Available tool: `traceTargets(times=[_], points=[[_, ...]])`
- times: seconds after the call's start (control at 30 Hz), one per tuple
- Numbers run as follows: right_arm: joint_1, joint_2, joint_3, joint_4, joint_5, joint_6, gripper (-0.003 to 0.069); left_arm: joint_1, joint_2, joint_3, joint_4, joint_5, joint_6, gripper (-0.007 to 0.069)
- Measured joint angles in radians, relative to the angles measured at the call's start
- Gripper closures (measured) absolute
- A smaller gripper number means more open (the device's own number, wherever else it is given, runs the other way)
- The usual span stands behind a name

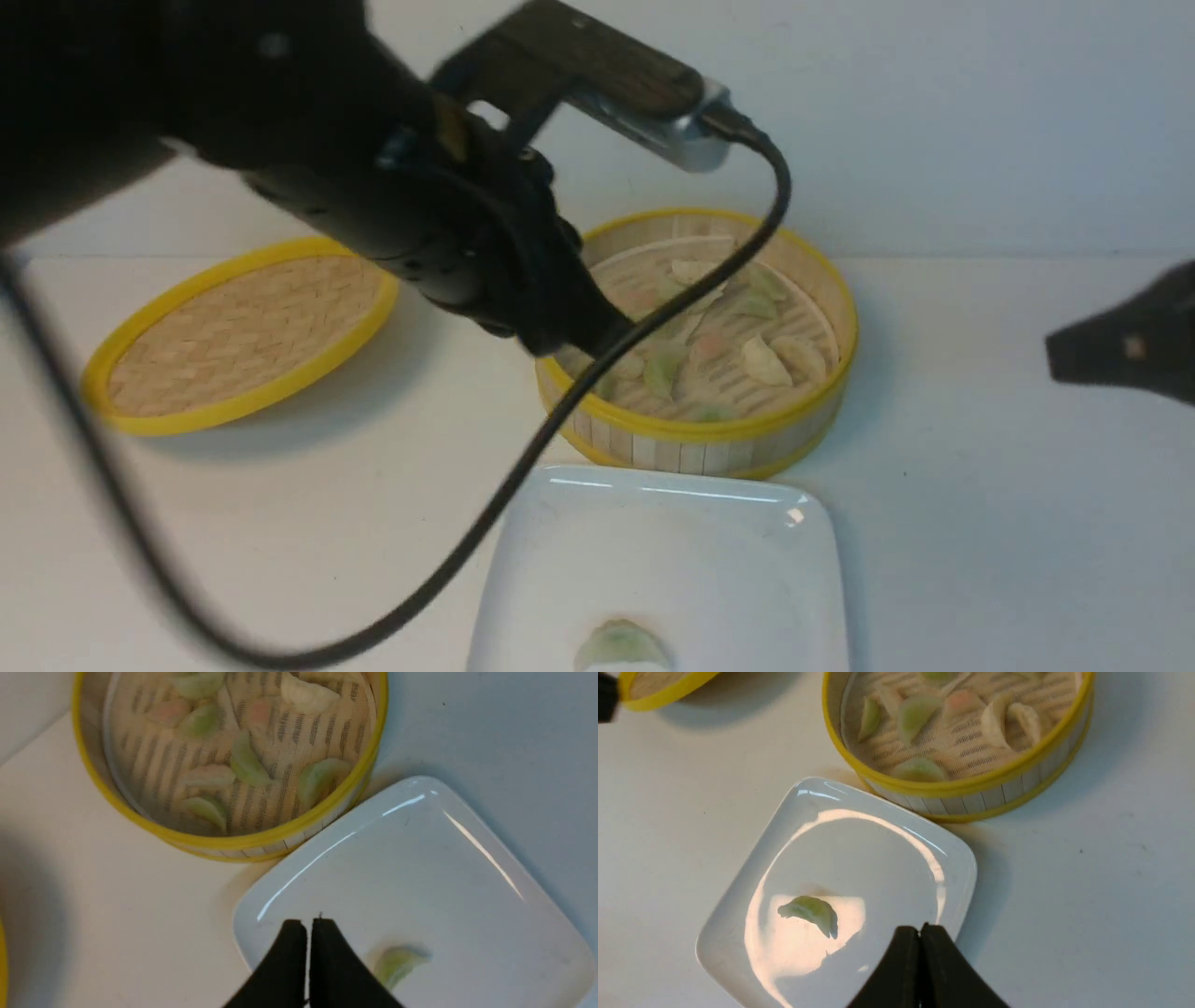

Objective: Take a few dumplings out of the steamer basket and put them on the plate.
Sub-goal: Use the right arm to grab a dumpling from inside the steamer

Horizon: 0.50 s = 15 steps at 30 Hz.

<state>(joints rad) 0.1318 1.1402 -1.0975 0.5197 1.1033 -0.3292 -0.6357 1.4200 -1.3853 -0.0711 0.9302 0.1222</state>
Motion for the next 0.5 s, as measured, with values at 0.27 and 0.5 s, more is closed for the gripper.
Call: traceTargets(times=[0.27, 0.5], points=[[0.187, 0.475, -0.3, -0.172, -0.043, 0.014, 0.0652, 0.0, -0.379, 0.345, 0.003, -0.106, -0.122, 0.0631], [0.247, 0.83, -0.586, -0.284, 0.022, 0.051, 0.0514, 0.0, -0.567, 0.47, 0.062, -0.105, -0.16, 0.0631]])
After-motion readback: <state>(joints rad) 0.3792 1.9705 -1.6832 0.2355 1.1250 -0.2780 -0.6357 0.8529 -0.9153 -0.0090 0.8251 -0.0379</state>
